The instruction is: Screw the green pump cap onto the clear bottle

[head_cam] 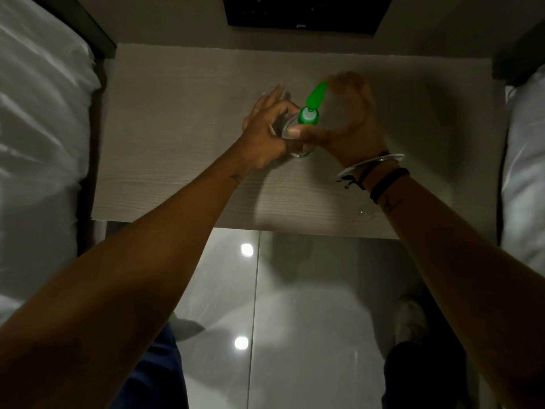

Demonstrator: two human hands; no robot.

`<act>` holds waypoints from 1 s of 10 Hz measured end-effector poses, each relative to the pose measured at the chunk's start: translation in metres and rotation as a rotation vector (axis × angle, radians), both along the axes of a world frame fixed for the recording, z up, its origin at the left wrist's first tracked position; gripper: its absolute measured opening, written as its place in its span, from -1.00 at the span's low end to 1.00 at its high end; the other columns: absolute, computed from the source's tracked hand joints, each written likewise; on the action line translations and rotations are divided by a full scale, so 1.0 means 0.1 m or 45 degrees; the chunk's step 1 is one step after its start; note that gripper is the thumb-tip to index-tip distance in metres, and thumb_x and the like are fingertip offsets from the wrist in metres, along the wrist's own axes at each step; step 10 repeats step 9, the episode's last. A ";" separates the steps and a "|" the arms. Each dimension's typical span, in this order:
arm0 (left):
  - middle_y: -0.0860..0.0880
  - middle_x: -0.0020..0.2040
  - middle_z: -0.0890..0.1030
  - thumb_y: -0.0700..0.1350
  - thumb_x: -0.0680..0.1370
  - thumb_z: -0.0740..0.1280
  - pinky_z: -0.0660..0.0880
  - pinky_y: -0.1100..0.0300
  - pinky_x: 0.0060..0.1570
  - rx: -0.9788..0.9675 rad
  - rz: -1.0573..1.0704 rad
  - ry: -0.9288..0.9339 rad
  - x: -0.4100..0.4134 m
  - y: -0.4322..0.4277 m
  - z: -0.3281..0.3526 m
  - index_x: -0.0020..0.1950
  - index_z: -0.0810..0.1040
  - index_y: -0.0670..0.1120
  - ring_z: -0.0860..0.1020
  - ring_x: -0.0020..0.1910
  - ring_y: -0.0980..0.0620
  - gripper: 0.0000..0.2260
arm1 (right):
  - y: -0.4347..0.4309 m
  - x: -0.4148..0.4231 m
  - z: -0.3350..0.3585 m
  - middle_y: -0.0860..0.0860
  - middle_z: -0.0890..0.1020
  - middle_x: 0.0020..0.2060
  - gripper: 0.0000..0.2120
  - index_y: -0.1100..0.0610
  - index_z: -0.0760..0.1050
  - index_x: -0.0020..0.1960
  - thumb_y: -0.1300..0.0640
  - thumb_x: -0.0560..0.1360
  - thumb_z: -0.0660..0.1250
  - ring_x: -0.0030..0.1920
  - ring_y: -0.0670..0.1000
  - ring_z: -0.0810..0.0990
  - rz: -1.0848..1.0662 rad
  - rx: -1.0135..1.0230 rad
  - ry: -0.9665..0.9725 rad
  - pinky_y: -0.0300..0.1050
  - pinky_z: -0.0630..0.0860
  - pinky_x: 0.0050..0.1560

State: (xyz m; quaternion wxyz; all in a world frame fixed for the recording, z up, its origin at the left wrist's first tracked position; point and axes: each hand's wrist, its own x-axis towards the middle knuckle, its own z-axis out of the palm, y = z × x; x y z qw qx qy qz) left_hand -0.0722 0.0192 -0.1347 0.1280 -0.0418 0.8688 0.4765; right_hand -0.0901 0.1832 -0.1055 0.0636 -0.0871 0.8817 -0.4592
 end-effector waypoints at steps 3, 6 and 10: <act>-0.08 0.59 0.06 -0.05 0.28 0.58 -0.06 -0.25 0.51 0.032 -0.027 0.005 -0.02 -0.01 0.03 -0.04 0.44 0.22 -0.06 0.57 -0.15 -0.59 | 0.07 -0.26 0.38 0.00 0.42 0.41 -0.69 0.06 0.63 -0.16 -0.18 0.33 0.41 0.47 0.13 0.24 0.334 0.580 0.461 0.28 0.21 0.38; -0.14 0.58 0.09 -0.14 0.37 0.54 -0.10 0.07 0.51 -0.077 -0.042 0.037 -0.07 0.00 -0.01 0.37 0.39 -0.13 -0.02 0.57 -0.16 -0.38 | -0.36 0.17 0.46 0.17 0.57 -0.09 -0.61 0.24 0.55 -0.24 -0.10 0.39 0.22 0.08 0.26 0.45 -0.149 0.843 0.404 0.13 0.31 -0.01; -0.11 0.60 -0.01 0.01 0.29 0.58 0.05 -0.21 0.51 -0.291 -0.083 -0.066 0.08 -0.14 0.13 0.52 0.13 0.03 0.00 0.57 -0.13 -0.07 | -0.13 0.43 0.61 0.16 0.51 -0.18 -0.38 0.12 0.35 -0.34 -0.46 0.38 0.06 -0.12 0.19 0.44 -0.394 0.974 0.348 0.11 0.36 -0.08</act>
